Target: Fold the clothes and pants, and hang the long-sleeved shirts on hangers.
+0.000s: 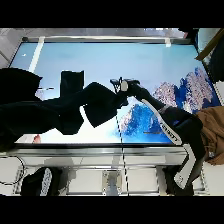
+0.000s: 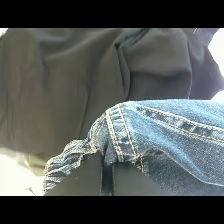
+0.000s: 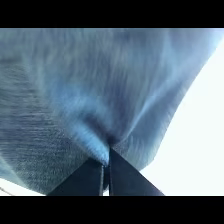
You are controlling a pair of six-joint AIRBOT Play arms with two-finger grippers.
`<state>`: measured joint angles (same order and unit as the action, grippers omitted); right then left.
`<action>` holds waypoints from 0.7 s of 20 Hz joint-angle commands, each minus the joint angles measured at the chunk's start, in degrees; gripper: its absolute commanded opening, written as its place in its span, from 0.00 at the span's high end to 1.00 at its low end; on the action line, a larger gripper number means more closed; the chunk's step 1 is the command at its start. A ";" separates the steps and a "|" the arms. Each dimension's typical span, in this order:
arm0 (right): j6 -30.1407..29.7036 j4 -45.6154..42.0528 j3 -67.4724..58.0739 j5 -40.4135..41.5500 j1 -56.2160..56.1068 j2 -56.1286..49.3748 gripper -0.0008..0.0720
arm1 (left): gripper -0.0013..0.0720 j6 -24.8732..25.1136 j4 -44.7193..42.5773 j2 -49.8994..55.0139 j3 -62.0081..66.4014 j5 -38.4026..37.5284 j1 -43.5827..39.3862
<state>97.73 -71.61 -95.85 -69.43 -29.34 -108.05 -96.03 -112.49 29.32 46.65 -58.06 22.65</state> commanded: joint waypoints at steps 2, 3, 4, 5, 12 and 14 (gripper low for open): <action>-3.98 -17.46 -9.99 -18.38 3.85 7.82 0.94 | 0.94 0.04 0.44 0.04 2.05 3.30 0.04; -5.51 -21.53 -12.92 -22.49 5.25 11.15 0.94 | 0.94 0.04 0.70 0.04 3.32 3.74 0.04; -6.67 -23.56 -15.65 -24.92 6.69 14.29 0.94 | 0.94 0.04 0.76 0.04 4.79 4.55 0.04; -7.48 -24.30 -18.69 -26.51 8.28 17.77 0.94 | 0.94 0.04 1.66 0.04 6.29 5.46 0.04; -7.39 -25.79 -22.21 -17.68 19.21 32.54 0.94 | 0.94 -0.02 9.64 3.04 10.16 9.46 0.02; -7.19 -25.55 -20.70 -10.34 23.54 31.21 0.94 | 0.94 0.00 15.37 7.15 10.16 10.67 -0.09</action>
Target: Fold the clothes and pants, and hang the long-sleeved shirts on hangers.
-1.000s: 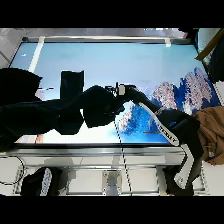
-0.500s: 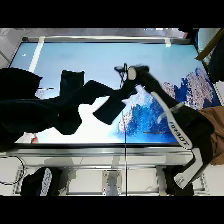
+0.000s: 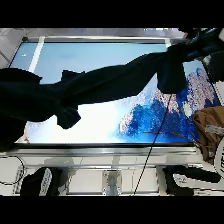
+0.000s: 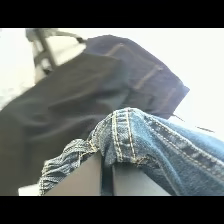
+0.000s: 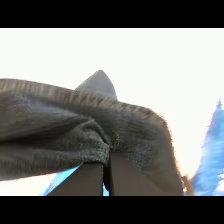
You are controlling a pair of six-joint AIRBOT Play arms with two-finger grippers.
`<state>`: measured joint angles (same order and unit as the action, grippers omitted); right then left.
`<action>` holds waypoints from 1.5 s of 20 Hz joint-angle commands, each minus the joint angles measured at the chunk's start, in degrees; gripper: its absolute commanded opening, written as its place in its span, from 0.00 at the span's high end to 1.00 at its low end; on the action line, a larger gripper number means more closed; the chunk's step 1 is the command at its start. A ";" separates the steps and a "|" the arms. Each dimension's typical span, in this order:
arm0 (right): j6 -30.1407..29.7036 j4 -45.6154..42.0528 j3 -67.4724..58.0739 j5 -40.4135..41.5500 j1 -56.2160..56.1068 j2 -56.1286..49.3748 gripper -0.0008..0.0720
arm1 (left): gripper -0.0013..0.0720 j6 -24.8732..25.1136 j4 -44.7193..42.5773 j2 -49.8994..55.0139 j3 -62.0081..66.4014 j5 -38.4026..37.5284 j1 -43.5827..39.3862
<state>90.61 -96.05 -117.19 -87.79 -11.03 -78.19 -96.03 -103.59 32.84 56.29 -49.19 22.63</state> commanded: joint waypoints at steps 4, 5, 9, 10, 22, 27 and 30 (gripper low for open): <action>3.78 2.14 3.76 21.09 11.28 -5.22 0.94 | 0.94 -0.35 11.72 11.98 0.52 8.20 -1.60; 4.24 2.29 3.76 21.92 11.72 -7.52 0.94 | 0.94 -1.90 11.72 13.90 0.52 9.33 -1.64; 6.38 7.65 3.76 14.64 11.72 -18.93 0.75 | 0.94 -3.21 11.67 18.25 0.52 9.73 -1.64; 5.95 12.04 3.76 10.84 11.74 -21.90 0.32 | 0.94 -3.21 11.63 18.40 0.52 9.77 -1.62; -18.84 38.60 17.46 17.68 -18.08 -28.55 0.20 | 0.94 -2.97 11.47 14.60 0.55 9.73 -1.64; -26.01 56.98 18.80 20.20 -22.75 -36.30 0.20 | 0.94 -2.51 11.45 13.25 0.55 9.73 -1.64; -32.41 71.73 17.79 19.58 -23.19 -40.33 0.20 | 0.94 -2.51 11.45 13.18 0.55 9.73 -1.64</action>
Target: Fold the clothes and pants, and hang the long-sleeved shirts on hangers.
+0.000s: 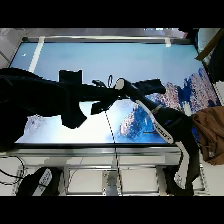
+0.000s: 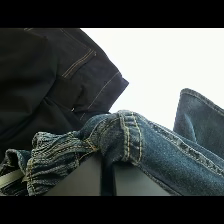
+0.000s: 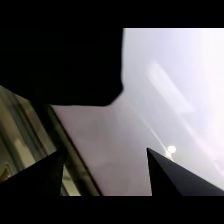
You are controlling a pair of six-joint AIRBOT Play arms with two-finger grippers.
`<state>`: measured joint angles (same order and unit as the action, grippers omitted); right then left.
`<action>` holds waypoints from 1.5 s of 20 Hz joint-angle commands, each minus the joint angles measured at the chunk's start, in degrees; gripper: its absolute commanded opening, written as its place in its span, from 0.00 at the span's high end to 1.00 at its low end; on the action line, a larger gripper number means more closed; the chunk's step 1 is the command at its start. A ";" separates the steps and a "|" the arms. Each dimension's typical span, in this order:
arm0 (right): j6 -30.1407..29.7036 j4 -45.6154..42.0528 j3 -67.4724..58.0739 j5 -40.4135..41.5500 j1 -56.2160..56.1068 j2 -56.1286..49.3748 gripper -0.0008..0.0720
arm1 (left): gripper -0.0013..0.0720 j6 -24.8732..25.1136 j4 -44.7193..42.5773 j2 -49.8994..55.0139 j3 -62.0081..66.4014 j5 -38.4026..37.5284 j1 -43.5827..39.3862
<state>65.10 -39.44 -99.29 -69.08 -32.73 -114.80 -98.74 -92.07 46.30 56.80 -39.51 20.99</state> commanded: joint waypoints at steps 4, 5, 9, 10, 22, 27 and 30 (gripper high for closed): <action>-7.74 16.92 -4.90 0.59 -2.91 -8.81 0.20 | 0.94 0.17 -0.04 -0.28 0.04 0.04 0.00; -7.76 17.03 -6.71 0.00 -3.54 -10.08 0.20 | 0.94 0.17 -0.04 -0.28 0.04 0.04 0.00; -7.52 15.41 -11.52 -2.82 -6.95 -13.27 0.20 | 0.94 0.17 -0.02 -0.28 0.04 0.02 0.00; -7.26 13.51 -11.52 -1.92 -7.80 -13.42 0.22 | 0.94 0.17 -0.02 -0.28 0.04 0.02 0.00; 6.40 7.06 -19.04 -21.09 10.91 14.29 0.94 | 0.94 0.20 0.24 -10.43 0.17 0.26 -2.45; 6.84 -9.44 -19.02 -9.73 13.46 35.50 0.94 | 0.94 0.17 1.05 -16.61 0.13 -5.57 -12.48; 8.41 -18.82 -17.81 -10.99 13.46 34.73 0.94 | 0.94 0.15 0.59 -15.54 -0.04 -12.09 -14.60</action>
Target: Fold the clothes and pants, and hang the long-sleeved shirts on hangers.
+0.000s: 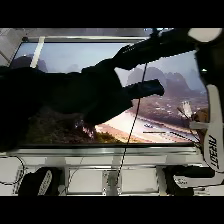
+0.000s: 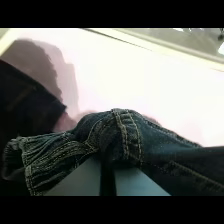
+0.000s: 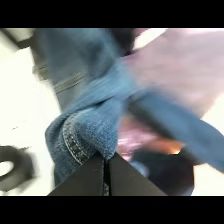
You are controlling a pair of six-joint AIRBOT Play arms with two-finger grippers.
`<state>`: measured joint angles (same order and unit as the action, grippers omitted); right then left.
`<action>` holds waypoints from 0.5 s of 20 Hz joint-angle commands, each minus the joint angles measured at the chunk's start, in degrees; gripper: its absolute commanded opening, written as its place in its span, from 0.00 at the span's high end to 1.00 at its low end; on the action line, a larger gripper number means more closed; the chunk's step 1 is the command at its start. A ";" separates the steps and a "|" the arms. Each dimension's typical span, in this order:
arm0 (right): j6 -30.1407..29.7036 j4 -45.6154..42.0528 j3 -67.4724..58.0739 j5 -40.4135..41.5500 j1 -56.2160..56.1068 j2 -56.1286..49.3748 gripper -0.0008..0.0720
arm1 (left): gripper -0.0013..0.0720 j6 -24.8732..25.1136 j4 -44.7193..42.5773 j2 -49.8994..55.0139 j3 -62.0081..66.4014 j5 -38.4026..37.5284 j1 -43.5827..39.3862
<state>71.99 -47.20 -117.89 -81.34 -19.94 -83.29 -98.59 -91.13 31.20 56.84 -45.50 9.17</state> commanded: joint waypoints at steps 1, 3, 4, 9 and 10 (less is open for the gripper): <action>1.95 -11.54 2.62 1.33 0.68 1.73 0.94 | 0.94 0.00 -0.85 0.22 -0.20 -8.48 -2.71; 1.90 -10.19 5.84 1.44 0.07 -3.82 0.94 | 0.94 -0.07 -6.73 1.25 -0.94 -11.02 -2.71; 1.90 -8.76 6.49 1.88 -0.55 -7.78 0.94 | 0.94 -0.81 -11.10 1.88 -1.53 -11.63 -2.69; 1.90 -3.10 6.56 6.97 -2.01 -22.56 0.35 | 0.94 -3.13 -20.09 6.64 -1.81 -13.92 -2.54; 1.90 -5.31 6.56 5.79 -1.46 -22.71 0.35 | 0.94 -3.15 -20.57 7.61 -1.81 -13.92 -2.47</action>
<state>73.82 -51.48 -111.68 -76.42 -21.52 -101.16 -100.82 -106.89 36.42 55.18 -57.93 6.66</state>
